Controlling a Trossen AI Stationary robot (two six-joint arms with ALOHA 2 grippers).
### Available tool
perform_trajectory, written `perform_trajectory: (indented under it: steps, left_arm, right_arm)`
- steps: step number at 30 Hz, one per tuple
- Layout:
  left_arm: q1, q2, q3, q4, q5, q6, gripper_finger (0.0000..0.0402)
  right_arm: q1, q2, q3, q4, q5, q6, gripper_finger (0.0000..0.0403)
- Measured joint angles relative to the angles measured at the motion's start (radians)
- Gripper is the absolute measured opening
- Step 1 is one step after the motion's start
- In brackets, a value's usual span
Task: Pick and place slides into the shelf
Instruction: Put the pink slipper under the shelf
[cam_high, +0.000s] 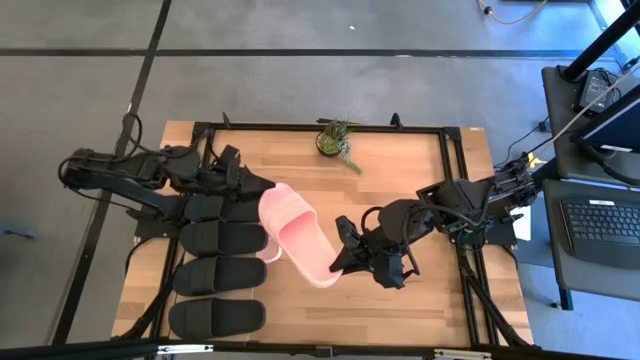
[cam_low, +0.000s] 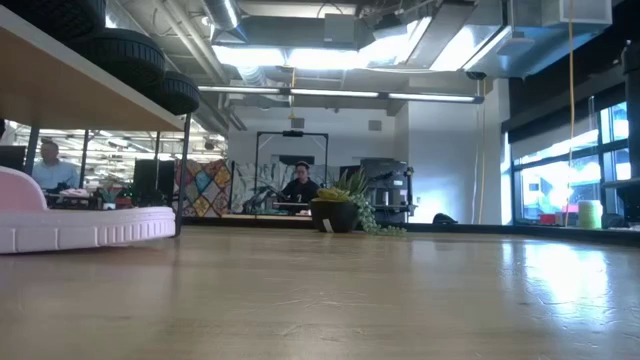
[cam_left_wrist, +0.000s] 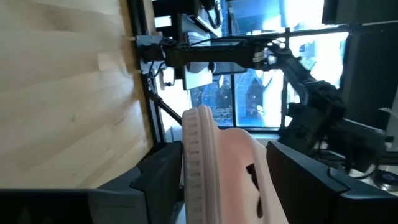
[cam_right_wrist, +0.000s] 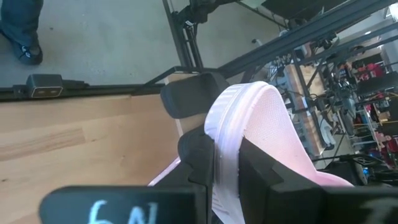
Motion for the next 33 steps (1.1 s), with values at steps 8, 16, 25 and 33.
perform_trajectory:
  steps: [8,16,25,33]
  left_arm:
    - [0.000,0.021,-0.001,0.000,0.041,-0.001,0.0224]
    - [0.000,0.040,-0.001,0.029,0.063,0.015,0.0217]
    - [0.000,0.047,0.000,0.057,0.086,0.048,0.0109]
    - [0.001,0.047,0.000,0.051,0.104,0.129,0.0032]
  right_arm:
    - [0.000,0.000,0.000,0.000,0.000,-0.001,0.0047]
    - [0.000,0.000,0.000,0.000,0.000,0.000,0.0047]
    - [0.000,0.000,-0.001,0.000,0.000,0.004,0.0047]
    - [0.000,0.000,-0.001,0.004,0.000,0.009,0.0047]
